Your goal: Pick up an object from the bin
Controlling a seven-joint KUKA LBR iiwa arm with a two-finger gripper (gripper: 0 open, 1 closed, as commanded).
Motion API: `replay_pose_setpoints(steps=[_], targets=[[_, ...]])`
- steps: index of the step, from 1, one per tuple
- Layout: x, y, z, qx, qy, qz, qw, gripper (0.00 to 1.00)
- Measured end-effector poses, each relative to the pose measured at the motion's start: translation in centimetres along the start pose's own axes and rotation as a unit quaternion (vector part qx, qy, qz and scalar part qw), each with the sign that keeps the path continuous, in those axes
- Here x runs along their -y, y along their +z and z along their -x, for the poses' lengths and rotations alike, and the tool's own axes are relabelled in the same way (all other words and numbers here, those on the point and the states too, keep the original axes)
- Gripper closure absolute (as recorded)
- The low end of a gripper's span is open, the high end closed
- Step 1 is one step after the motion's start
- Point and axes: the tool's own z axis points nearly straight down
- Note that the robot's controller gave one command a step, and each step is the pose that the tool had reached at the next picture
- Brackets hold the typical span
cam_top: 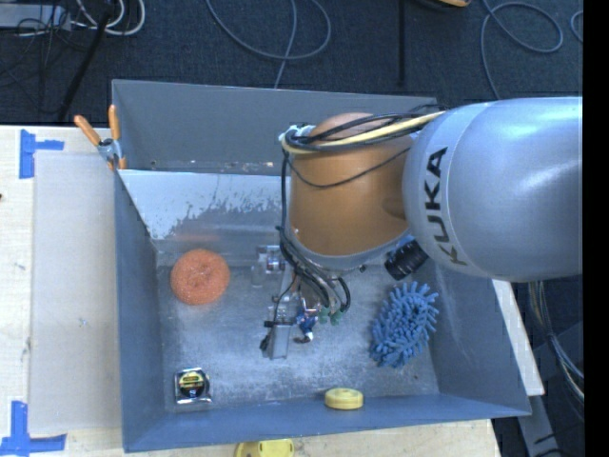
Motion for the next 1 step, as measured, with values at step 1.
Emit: replay_pose_setpoints(steps=[1], targets=[[0.09, -0.45, 0.15, 0.0039, 0.002, 0.001, 1.0000, 0.00]])
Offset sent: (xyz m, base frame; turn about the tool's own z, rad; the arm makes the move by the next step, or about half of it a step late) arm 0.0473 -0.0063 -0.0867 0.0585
